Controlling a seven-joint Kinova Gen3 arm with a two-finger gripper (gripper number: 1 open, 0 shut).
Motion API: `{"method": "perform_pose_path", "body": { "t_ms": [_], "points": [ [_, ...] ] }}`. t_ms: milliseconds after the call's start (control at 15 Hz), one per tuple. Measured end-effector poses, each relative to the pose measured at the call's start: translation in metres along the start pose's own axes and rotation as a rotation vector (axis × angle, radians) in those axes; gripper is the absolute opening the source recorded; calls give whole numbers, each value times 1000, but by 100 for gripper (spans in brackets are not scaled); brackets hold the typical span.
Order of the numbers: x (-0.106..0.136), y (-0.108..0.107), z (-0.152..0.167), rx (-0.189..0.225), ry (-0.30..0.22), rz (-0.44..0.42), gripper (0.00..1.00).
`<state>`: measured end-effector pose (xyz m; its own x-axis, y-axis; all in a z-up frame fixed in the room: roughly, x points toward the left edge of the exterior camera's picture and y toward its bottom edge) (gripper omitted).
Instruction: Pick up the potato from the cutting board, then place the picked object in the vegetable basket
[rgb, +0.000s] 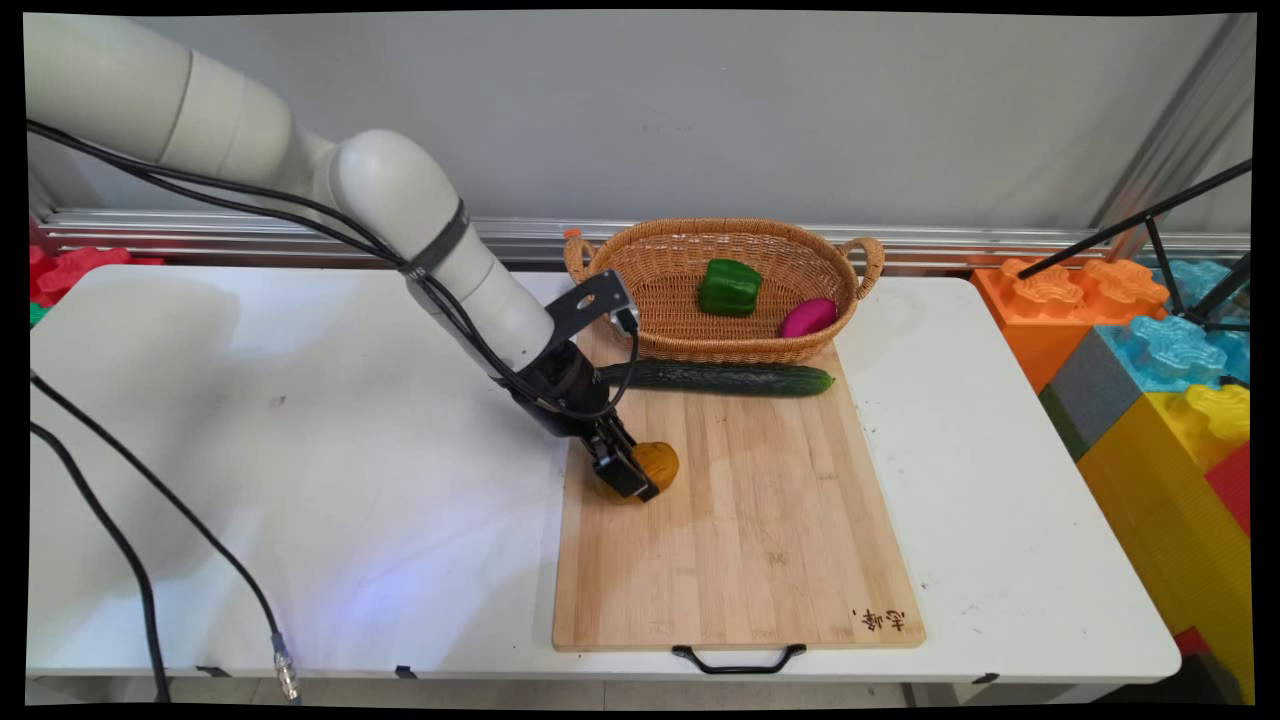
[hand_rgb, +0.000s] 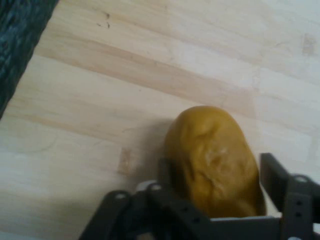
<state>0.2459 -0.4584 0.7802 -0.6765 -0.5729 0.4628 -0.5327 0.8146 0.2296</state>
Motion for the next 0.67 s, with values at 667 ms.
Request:
{"method": "perform_pose_path", "body": {
  "t_ms": [667],
  "points": [
    [40, 24, -27, 57, 26, -8, 0]
  ]
}}
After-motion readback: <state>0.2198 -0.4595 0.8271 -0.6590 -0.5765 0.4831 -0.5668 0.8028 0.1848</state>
